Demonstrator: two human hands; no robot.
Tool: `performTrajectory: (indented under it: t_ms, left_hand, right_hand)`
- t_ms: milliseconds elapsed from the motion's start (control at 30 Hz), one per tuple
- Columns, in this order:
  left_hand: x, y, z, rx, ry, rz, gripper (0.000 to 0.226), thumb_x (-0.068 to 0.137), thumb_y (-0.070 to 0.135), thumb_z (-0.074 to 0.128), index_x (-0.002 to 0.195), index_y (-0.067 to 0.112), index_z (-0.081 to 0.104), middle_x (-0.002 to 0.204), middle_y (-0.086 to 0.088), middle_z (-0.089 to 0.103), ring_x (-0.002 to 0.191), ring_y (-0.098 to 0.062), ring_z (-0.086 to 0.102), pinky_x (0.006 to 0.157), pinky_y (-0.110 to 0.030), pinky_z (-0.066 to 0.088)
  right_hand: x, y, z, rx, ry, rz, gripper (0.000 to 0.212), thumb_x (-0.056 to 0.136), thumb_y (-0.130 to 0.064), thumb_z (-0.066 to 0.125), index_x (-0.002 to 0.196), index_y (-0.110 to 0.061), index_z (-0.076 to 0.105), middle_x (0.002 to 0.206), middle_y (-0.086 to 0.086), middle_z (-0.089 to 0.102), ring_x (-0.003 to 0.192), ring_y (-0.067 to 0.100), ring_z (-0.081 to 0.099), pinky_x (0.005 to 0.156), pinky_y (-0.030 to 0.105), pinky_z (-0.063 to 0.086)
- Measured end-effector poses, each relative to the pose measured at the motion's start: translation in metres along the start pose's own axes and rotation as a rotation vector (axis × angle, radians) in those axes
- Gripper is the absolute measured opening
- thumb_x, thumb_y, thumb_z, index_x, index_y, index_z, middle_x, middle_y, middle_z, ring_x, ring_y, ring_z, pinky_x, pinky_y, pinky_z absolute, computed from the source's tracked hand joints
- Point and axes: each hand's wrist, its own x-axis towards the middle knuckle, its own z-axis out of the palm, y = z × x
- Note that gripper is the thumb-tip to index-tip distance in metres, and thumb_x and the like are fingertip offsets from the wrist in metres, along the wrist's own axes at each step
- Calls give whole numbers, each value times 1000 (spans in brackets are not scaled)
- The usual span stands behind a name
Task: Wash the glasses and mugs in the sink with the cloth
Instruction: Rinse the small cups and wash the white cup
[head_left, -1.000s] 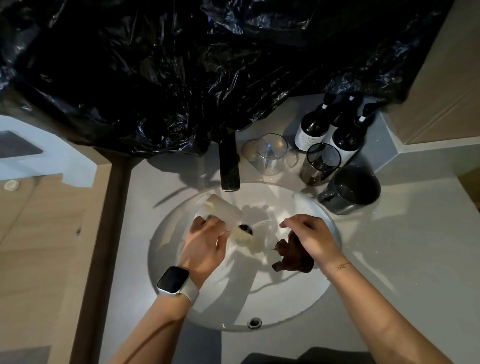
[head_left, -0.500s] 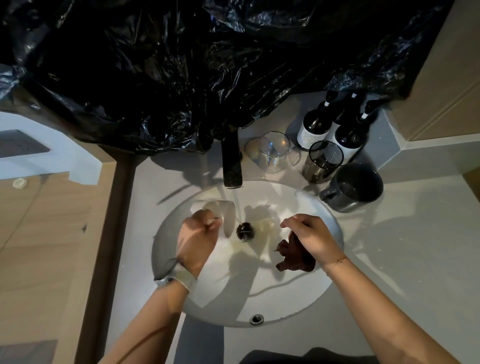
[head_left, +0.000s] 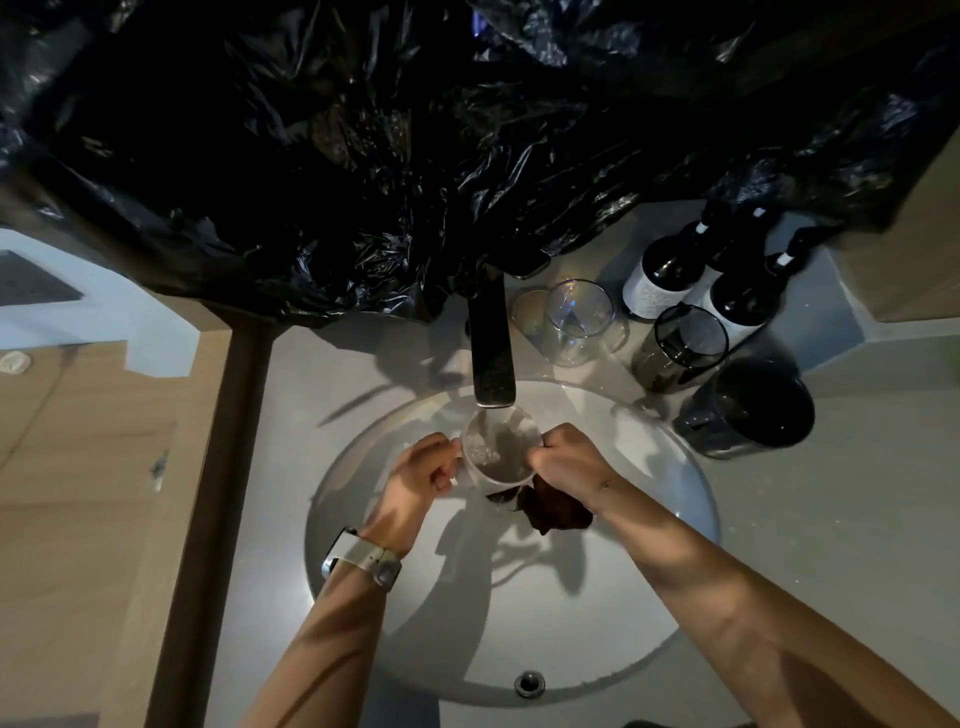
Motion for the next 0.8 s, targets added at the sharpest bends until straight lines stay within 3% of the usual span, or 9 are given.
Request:
performTrajectory:
  t_ms: [67,133,233,333,433,533,633,700,800]
  left_hand:
    - [0,-3,-2,-7,-5,41,29,91,16,58,63,19,51,57,7,44,54,-7,37,60,-29,28]
    - [0,-7,-4,42,34,123,12,89,29,64,81,22,57,72,10,53,65,-7,44,62,-23,35]
    - [2,-17,-8,127,58,82,53,82,49,73,120,21,48,117,-2,55,96,-16,56,68,-14,49]
    - [3,-23,-3,8,-101,19,82,76,56,70,143,23,36,140,-12,54,123,-27,58,95,-34,53]
    - [4,-19,6,-214,-109,-65,94,80,63,66,146,4,34,140,-25,53,130,-41,50,110,-54,41]
    - [6,-11,21,-304,-78,-128,93,83,76,49,142,5,44,136,-31,54,123,-41,55,100,-47,48]
    - [8,-14,34,-487,-94,-218,82,89,70,30,140,8,50,130,-24,62,115,-35,64,89,-38,56]
    - [10,-16,38,-581,-44,-249,77,91,68,36,138,10,52,125,-21,66,107,-33,68,85,-39,58]
    - [14,-17,35,-625,76,-316,69,82,63,55,130,13,58,114,-18,71,105,-33,66,91,-44,54]
  right_hand:
    - [3,-1,2,28,14,13,21,79,-8,56,60,-7,48,59,8,42,58,21,41,52,26,31]
    - [6,-2,3,73,31,61,23,80,-9,58,58,-7,51,59,9,47,55,21,45,52,25,33]
    - [10,-2,5,204,30,93,16,77,-12,62,62,-7,58,64,14,55,59,22,52,59,28,38]
    - [6,-4,6,287,-8,87,12,76,-12,62,66,-7,61,66,15,58,61,23,55,63,29,41]
    - [-3,-5,8,402,-53,84,21,82,-10,58,62,-5,62,63,15,61,59,24,57,60,24,41]
    - [-12,0,8,470,-95,81,26,86,-22,58,69,-4,65,67,15,62,66,25,60,66,26,42]
    - [-21,9,2,601,-173,77,42,86,-44,65,82,-3,72,79,14,71,81,25,69,82,29,47]
    - [-31,17,-6,669,-250,27,34,85,-39,69,93,-6,74,94,17,73,96,29,69,91,34,48]
    - [-41,29,-21,703,-230,60,22,78,-18,75,96,-6,73,92,17,71,90,29,69,80,36,51]
